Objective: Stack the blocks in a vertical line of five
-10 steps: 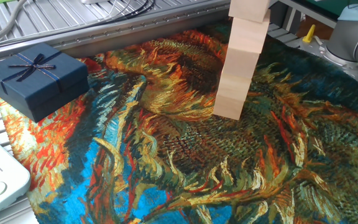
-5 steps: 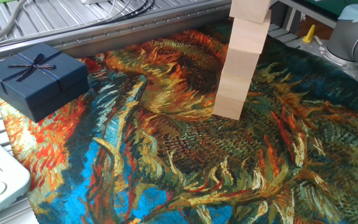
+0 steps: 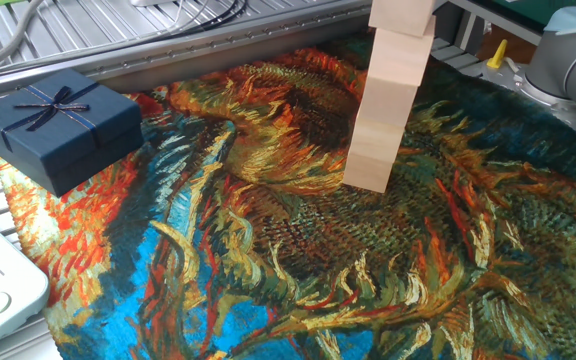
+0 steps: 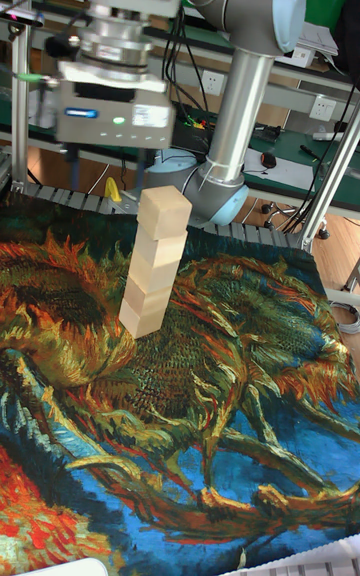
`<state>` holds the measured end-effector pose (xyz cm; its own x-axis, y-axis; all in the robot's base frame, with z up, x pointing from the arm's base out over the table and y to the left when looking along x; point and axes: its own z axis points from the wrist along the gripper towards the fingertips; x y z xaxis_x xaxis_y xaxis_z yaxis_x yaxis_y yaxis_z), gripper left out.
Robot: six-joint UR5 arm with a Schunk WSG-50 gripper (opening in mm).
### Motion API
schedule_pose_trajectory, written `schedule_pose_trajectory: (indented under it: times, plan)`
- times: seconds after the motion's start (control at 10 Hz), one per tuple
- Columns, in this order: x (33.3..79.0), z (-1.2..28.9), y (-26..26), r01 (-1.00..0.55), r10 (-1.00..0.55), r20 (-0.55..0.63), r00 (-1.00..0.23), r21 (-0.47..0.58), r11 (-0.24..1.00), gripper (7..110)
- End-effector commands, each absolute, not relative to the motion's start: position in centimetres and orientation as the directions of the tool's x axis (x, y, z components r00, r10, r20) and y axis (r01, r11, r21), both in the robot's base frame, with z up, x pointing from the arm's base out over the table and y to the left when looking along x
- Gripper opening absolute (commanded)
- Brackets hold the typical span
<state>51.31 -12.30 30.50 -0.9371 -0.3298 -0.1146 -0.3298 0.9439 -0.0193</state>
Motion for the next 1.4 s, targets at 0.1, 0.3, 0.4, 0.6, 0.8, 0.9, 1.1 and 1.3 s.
schedule_pose_trajectory:
  times: [0.1, 0.3, 0.4, 0.6, 0.8, 0.9, 1.1, 1.3]
  plan:
    - [53.6, 29.0, -15.2, -0.244, -0.248, -0.138, -0.959, -0.05, 0.969, 7]
    - [56.0, 27.3, -14.7, -0.248, -0.253, -0.148, -0.956, -0.052, 0.967, 7]
    - [56.7, 26.7, -14.4, -0.239, -0.245, -0.147, -0.958, -0.055, 0.969, 7]
    - [58.6, 24.9, -14.5, -0.254, -0.263, -0.168, -0.95, -0.07, 0.965, 7]
    - [56.7, 23.8, -14.2, -0.312, -0.314, -0.09, -0.945, -0.034, 0.949, 7]
    - [55.6, 22.7, -12.3, -0.392, -0.387, -0.076, -0.919, 0.064, 0.918, 7]
    - [53.7, 20.6, -11.0, -0.495, -0.488, -0.082, -0.869, 0.153, 0.855, 7]
    - [50.9, 21.8, -12.6, -0.533, -0.54, 0.012, -0.842, 0.138, 0.835, 7]
